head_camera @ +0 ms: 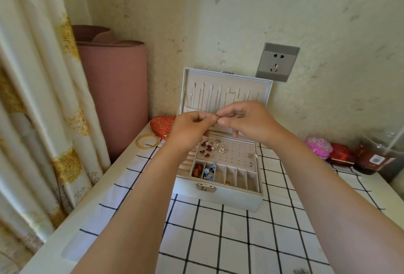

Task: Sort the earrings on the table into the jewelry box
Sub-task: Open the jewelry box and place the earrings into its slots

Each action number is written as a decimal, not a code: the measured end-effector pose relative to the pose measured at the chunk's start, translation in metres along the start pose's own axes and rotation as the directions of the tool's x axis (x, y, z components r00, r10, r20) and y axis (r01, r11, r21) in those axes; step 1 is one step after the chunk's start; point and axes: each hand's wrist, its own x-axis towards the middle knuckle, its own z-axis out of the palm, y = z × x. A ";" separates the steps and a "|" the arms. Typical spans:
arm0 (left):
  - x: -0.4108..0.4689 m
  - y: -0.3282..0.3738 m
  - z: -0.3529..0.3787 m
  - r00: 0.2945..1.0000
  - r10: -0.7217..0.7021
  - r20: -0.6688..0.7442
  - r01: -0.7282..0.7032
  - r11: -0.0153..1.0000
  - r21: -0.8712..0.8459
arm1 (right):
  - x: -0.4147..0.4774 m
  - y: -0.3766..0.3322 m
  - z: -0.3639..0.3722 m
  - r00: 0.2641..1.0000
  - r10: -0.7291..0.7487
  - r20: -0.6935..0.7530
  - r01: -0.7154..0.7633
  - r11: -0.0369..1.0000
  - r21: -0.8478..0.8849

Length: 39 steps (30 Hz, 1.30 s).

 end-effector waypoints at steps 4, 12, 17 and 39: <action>-0.005 0.007 0.006 0.999 -0.037 0.009 0.038 0.998 -0.056 | -0.005 -0.007 -0.001 0.999 -0.030 -0.038 0.034 0.994 0.106; -0.004 0.008 0.007 0.999 -0.046 0.005 0.046 0.997 -0.060 | 0.001 0.006 0.007 0.987 0.033 -0.159 0.003 0.975 0.223; 0.005 -0.011 0.006 0.993 0.119 0.010 -0.115 0.928 0.353 | 0.002 0.030 0.013 0.987 0.040 -0.158 -0.049 0.997 -0.054; 0.004 -0.032 0.004 0.969 0.109 0.221 -0.240 0.623 0.744 | 0.004 0.054 0.024 0.999 0.021 -0.026 -0.031 0.860 -0.510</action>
